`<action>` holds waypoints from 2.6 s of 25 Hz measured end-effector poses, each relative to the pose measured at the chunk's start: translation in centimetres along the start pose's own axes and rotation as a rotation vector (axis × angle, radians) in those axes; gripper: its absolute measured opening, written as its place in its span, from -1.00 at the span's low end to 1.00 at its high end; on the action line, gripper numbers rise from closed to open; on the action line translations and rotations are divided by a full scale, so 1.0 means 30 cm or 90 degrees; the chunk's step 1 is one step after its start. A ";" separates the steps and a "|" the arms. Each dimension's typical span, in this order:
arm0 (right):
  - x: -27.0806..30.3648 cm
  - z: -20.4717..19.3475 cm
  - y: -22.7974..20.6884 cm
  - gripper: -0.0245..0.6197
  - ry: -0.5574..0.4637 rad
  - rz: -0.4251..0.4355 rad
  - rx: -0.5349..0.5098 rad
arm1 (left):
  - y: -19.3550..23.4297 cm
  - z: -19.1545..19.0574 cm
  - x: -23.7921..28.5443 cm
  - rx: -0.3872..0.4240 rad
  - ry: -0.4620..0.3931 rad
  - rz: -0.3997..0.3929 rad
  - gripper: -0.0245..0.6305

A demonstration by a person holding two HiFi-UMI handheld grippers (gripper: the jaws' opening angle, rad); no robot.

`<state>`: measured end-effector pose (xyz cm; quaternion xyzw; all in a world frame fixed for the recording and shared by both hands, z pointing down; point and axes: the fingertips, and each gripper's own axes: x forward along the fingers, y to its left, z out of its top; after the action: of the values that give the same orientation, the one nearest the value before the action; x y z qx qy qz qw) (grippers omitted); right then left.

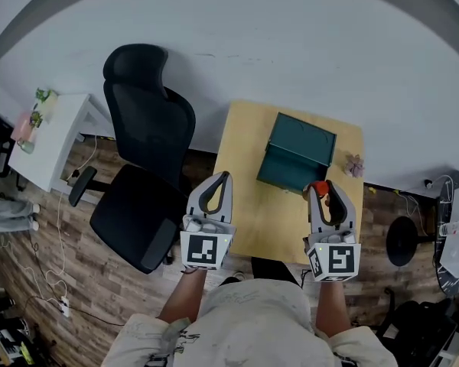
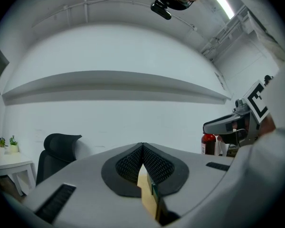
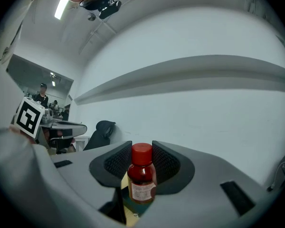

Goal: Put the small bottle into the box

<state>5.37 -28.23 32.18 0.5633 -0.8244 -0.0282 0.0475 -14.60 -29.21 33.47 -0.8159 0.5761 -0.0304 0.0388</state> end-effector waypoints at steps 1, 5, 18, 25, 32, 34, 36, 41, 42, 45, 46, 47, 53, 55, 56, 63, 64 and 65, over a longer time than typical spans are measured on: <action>0.031 0.009 -0.027 -0.48 -0.005 0.000 0.000 | 0.003 0.014 0.042 0.004 -0.006 0.000 -0.91; 0.136 0.042 -0.140 -0.48 -0.026 -0.003 0.002 | -0.008 0.062 0.196 0.018 -0.017 -0.008 -0.91; 0.251 -0.034 -0.292 -0.48 -0.003 -0.009 0.017 | -0.073 0.022 0.397 0.020 0.008 -0.029 -0.90; 0.278 -0.117 -0.307 -0.48 0.030 -0.008 0.037 | -0.089 -0.042 0.421 0.018 0.040 -0.031 -0.91; 0.322 -0.250 -0.277 -0.48 0.081 0.011 0.054 | -0.090 -0.156 0.423 0.008 0.085 -0.026 -0.91; 0.340 -0.292 -0.262 -0.48 0.093 0.022 0.057 | -0.088 -0.196 0.422 0.004 0.100 -0.023 -0.91; 0.364 -0.330 -0.244 -0.48 0.104 0.035 0.060 | -0.084 -0.240 0.422 -0.005 0.116 -0.018 -0.90; 0.392 -0.448 -0.187 -0.48 0.154 0.068 0.050 | -0.084 -0.355 0.383 -0.022 0.170 -0.013 -0.91; 0.400 -0.467 -0.183 -0.48 0.155 0.070 0.053 | -0.086 -0.375 0.380 -0.023 0.177 -0.013 -0.91; 0.417 -0.528 -0.167 -0.48 0.177 0.084 0.053 | -0.096 -0.432 0.370 -0.026 0.193 -0.011 -0.90; 0.421 -0.550 -0.161 -0.48 0.188 0.088 0.052 | -0.099 -0.452 0.367 -0.029 0.200 -0.010 -0.91; 0.425 -0.571 -0.157 -0.48 0.194 0.092 0.052 | -0.103 -0.472 0.363 -0.033 0.207 -0.010 -0.91; 0.454 -0.658 -0.136 -0.48 0.207 0.106 0.047 | -0.132 -0.575 0.350 -0.046 0.247 -0.019 -0.90; 0.457 -0.678 -0.130 -0.48 0.212 0.112 0.049 | -0.141 -0.597 0.349 -0.047 0.255 -0.020 -0.91; 0.459 -0.687 -0.128 -0.48 0.215 0.113 0.051 | -0.144 -0.606 0.349 -0.048 0.258 -0.021 -0.90; 0.498 -0.721 -0.125 -0.48 0.223 0.113 0.056 | -0.144 -0.628 0.360 -0.046 0.262 -0.023 -0.90; 0.506 -0.719 -0.126 -0.48 0.218 0.116 0.054 | -0.145 -0.627 0.362 -0.047 0.262 -0.022 -0.91; 0.514 -0.717 -0.127 -0.48 0.213 0.119 0.051 | -0.147 -0.626 0.363 -0.047 0.262 -0.021 -0.90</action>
<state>5.71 -43.83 53.89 0.4825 -0.8543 0.1032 0.1636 -8.59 -38.52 52.65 -0.8026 0.5593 -0.1758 -0.1101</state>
